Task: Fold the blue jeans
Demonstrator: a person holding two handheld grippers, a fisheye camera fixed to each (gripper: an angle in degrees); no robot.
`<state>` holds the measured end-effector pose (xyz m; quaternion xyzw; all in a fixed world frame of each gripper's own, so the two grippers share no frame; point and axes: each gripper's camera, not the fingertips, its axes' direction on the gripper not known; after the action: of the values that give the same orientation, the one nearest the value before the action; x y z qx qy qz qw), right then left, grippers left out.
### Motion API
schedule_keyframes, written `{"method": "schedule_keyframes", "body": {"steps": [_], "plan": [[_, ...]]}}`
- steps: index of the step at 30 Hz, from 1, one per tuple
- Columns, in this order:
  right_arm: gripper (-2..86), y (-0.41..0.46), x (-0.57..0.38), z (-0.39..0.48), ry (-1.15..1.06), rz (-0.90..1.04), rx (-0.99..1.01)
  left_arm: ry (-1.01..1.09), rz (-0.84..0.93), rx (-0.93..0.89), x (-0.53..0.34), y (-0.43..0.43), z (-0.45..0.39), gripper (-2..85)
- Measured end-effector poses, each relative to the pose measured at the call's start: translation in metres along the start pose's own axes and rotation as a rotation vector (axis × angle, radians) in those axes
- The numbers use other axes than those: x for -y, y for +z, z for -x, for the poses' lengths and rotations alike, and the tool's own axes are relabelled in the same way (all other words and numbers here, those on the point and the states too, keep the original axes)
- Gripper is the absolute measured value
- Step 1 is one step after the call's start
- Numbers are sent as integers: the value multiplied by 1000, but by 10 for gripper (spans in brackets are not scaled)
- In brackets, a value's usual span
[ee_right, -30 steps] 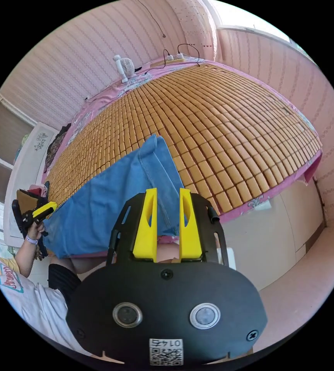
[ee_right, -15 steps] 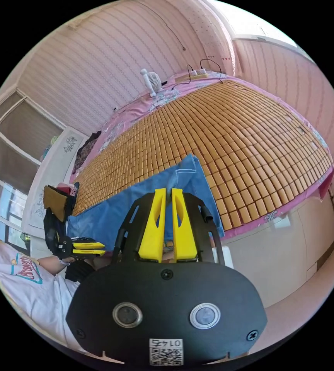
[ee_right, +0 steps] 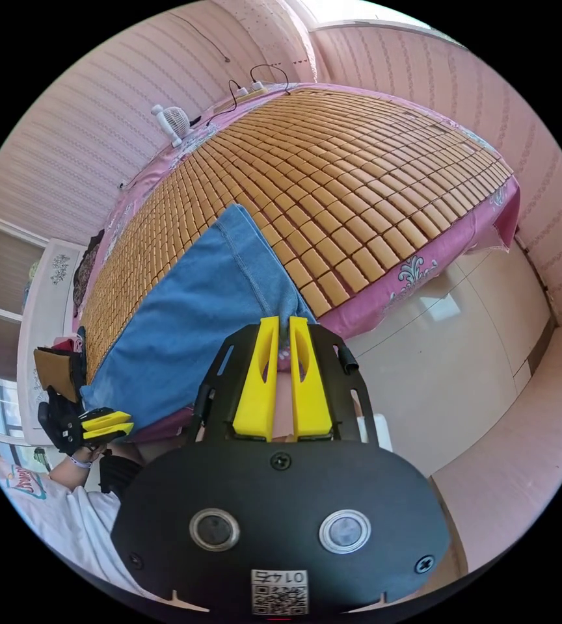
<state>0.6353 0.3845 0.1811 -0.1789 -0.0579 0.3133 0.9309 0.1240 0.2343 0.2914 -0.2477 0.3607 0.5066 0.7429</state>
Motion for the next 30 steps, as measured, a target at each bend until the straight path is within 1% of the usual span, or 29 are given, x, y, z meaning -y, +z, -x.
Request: {"method": "schedule_keyframes", "body": {"steps": [2, 4, 5, 6, 7, 9, 11, 13, 15, 19, 21, 24, 26, 27, 30], "plan": [[28, 12, 1, 2, 5, 48, -26, -10, 1, 1, -2, 1, 4, 48], [35, 21, 2, 0, 44, 66, 5, -14, 1, 9, -4, -1, 6, 48], [38, 19, 3, 0, 50, 52, 11, -17, -8, 26, -6, -4, 8, 48], [43, 10, 4, 6, 42, -4, -17, -19, -16, 36, -7, -7, 9, 48], [45, 1, 8, 18, 4, -67, -67, -26, -29, 58, -10, -12, 12, 48], [48, -5, 20, 44, -78, -136, -105, -53, -35, 97, -13, -17, 24, 48], [52, 1, 42, 73, -169, -153, -88, -130, -40, 126, -15, -24, 49, 49], [59, 25, 78, 111, -257, -142, -40, -194, -65, 165, -16, -33, 68, 50], [63, 48, 102, 136, -302, -131, -61, -230, -63, 217, -16, -37, 84, 50], [60, 102, 143, 166, -298, -35, -110, -315, -56, 272, -21, -38, 113, 51], [43, 110, 147, 175, -297, -21, -119, -341, -52, 279, -25, -36, 121, 52], [16, 109, 145, 198, -342, -84, -225, -364, -39, 294, -32, -28, 126, 51], [10, 126, 145, 210, -363, -34, -293, -392, -41, 305, -39, -18, 127, 47], [9, 132, 142, 219, -376, -56, -320, -395, -60, 313, -41, -19, 126, 45], [7, 141, 148, 239, -385, -19, -366, -415, -66, 315, -52, -22, 124, 42]]}}
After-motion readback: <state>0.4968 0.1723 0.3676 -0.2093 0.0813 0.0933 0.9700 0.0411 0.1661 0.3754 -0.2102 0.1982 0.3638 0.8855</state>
